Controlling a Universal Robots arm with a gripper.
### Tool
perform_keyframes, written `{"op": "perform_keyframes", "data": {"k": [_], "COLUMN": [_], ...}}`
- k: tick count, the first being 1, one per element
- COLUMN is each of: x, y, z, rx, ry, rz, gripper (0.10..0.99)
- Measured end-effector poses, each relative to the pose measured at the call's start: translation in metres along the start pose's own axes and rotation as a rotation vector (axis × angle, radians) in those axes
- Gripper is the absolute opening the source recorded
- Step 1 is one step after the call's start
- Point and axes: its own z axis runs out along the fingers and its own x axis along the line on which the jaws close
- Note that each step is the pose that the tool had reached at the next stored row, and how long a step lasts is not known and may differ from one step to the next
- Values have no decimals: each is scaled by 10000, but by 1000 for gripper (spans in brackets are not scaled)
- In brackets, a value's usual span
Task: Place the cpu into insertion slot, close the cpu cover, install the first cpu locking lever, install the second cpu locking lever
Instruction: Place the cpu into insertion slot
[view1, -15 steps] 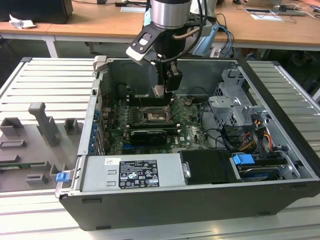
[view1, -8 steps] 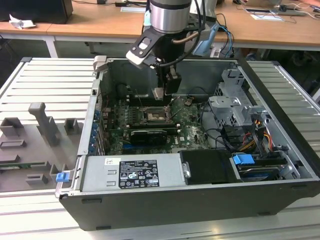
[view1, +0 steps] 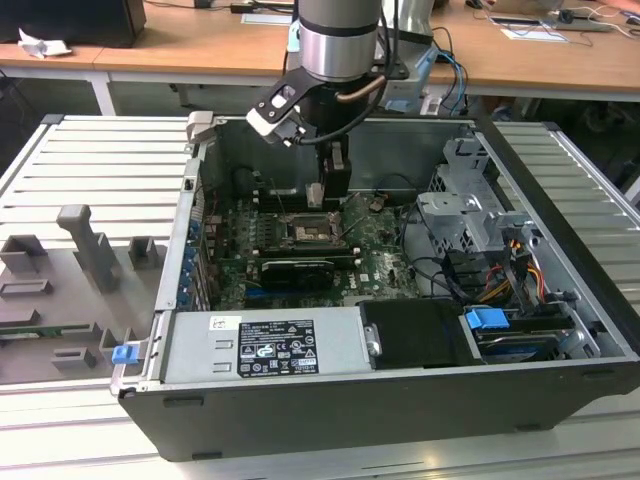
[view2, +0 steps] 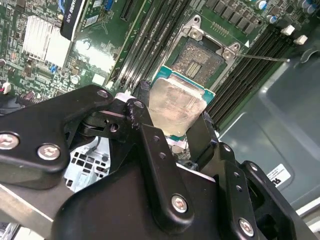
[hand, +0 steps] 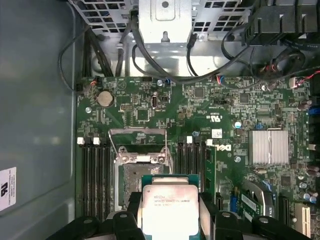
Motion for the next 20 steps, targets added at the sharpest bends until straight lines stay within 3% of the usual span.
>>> {"op": "perform_keyframes", "data": {"k": [8, 15, 18, 20], "x": [-2, -5, -5, -2], "y": [-8, -13, -18, -51], "z": [61, 133, 146, 213], "rx": [0, 89, 84, 17], "ry": [0, -3, 20, 17], "rz": [4, 8, 13, 62], "gripper": [537, 537, 537, 537]}}
